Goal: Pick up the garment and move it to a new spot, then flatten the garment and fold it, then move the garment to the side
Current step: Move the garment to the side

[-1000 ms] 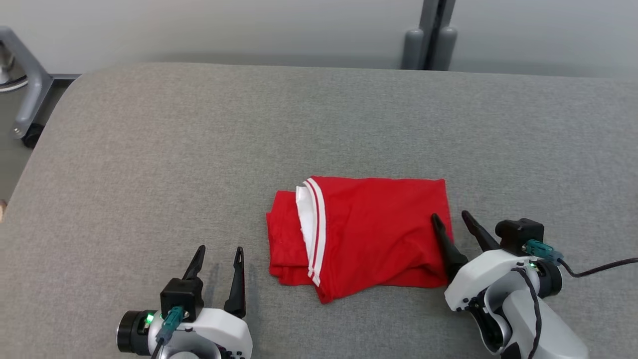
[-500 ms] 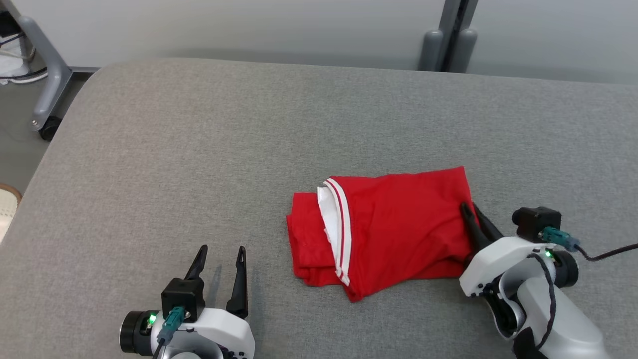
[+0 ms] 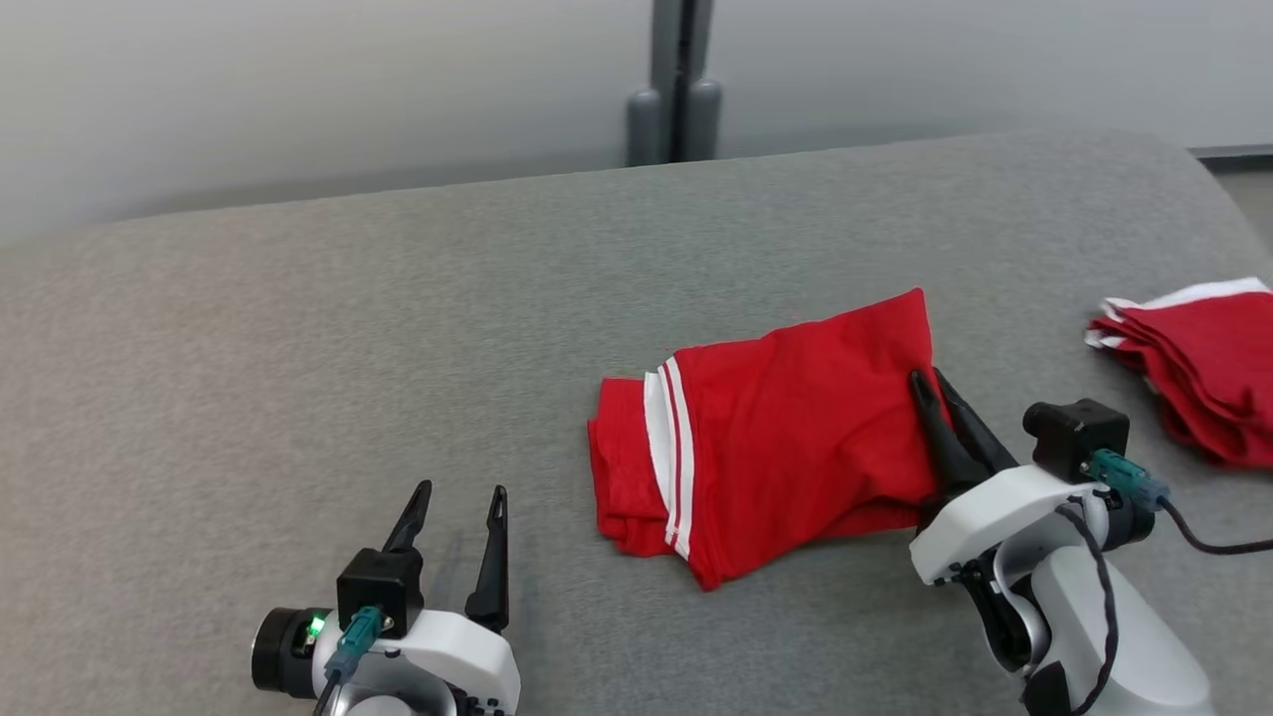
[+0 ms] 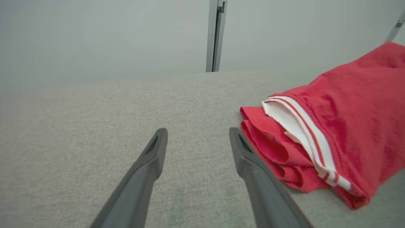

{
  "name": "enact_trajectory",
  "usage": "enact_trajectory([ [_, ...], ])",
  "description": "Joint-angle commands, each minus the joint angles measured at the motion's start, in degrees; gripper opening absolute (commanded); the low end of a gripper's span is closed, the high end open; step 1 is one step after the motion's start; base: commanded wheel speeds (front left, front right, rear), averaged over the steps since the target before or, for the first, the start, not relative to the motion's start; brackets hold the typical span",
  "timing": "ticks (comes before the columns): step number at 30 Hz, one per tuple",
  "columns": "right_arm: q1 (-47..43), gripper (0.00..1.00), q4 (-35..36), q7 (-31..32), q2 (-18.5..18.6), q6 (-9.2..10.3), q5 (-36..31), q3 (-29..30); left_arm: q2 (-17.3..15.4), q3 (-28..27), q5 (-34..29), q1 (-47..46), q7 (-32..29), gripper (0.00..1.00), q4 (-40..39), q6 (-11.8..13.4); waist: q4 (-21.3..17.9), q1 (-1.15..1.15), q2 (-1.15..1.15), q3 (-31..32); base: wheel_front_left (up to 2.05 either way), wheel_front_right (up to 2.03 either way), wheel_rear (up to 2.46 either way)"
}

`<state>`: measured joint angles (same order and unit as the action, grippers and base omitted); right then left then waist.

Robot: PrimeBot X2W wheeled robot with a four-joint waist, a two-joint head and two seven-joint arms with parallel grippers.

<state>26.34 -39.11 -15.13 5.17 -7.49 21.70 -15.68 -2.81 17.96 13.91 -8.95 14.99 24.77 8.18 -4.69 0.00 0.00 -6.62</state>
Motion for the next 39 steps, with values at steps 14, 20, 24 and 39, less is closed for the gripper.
enact_trajectory([
  [14,-4.4,0.00,4.8,0.0,-0.6,0.00,2.1,-1.1,-0.3,-0.4,-2.4,-4.2,0.2,1.00,0.4,-1.1,-24.7,0.00,0.00,-3.1,0.00,0.00,0.00],
  [20,-6.6,0.00,8.3,0.0,-0.5,0.00,1.1,2.4,-0.4,2.1,-2.4,-6.8,0.2,1.00,2.5,-2.7,-25.7,0.00,0.00,-4.9,0.00,0.00,0.00],
  [24,-7.8,0.00,9.7,0.0,-0.1,0.00,-0.1,3.9,-0.2,3.3,-2.1,-8.3,0.2,1.00,3.2,-3.1,-25.8,0.00,0.00,-5.6,0.00,0.00,0.00],
  [39,12.1,0.00,1.9,0.0,6.0,0.01,-6.6,-0.2,-0.3,2.0,-4.0,-8.0,0.2,1.00,2.1,-1.7,-20.1,0.00,0.00,-8.4,0.00,0.00,0.00],
])
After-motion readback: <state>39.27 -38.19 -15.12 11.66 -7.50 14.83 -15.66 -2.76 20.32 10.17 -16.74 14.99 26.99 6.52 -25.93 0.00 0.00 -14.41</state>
